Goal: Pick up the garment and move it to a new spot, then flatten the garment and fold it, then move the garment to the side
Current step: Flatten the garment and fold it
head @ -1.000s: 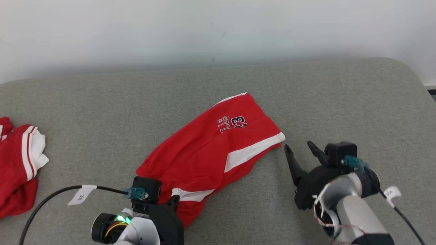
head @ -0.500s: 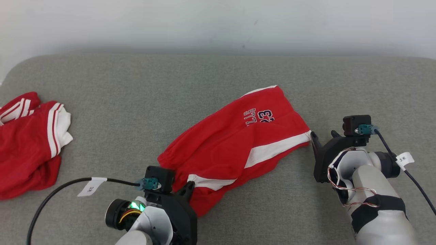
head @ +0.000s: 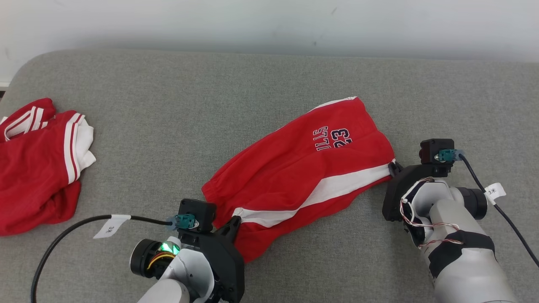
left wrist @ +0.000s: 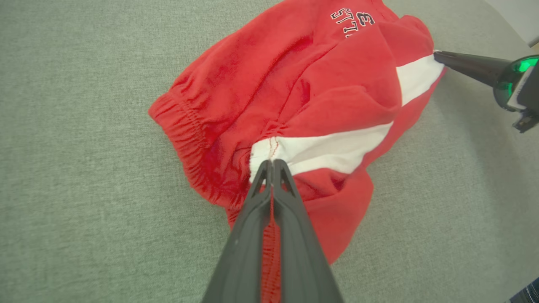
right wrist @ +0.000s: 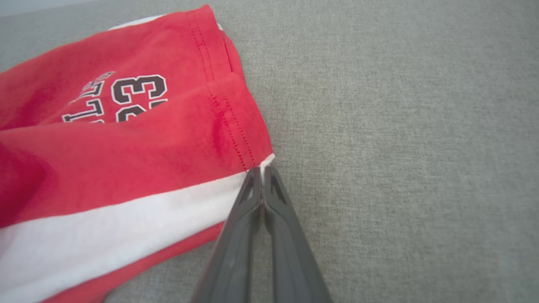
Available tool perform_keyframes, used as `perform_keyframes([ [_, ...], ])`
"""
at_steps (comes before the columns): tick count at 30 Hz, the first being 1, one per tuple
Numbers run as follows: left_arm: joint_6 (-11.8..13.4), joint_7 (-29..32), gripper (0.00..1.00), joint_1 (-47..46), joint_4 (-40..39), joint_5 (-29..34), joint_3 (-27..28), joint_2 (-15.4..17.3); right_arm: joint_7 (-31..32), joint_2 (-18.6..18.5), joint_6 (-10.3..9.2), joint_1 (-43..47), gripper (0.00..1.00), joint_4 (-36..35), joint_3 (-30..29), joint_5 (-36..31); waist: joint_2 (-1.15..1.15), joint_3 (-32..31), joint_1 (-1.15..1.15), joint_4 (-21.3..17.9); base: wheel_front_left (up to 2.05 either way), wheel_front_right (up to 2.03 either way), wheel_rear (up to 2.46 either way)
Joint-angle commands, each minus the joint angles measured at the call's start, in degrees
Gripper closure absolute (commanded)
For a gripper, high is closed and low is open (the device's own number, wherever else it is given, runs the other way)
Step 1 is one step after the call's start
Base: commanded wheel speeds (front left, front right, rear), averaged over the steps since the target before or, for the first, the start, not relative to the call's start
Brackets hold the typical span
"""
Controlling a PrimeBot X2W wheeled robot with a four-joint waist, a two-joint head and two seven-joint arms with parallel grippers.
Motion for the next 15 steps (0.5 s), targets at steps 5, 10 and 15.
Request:
perform_keyframes([
  [5,0.2,-0.9,1.0,-0.7,0.3,0.3,0.2,-0.1,-2.7,0.2,-0.13,-1.2,1.0,1.5,0.7,-1.3,0.0,-0.2,0.0,-0.1,0.0,0.0,0.0],
  [10,0.5,-5.3,1.0,-1.5,-0.2,0.9,1.7,-0.2,-6.8,0.3,-0.13,-2.6,1.0,0.8,1.5,-0.5,0.0,-1.3,0.0,-0.6,0.0,0.0,0.0],
  [15,0.8,-11.7,1.0,-2.9,-1.1,1.4,4.1,-0.9,-11.0,0.4,-0.13,-3.9,1.0,-2.7,2.5,4.4,0.0,-2.5,0.0,-1.0,0.0,0.0,0.0],
])
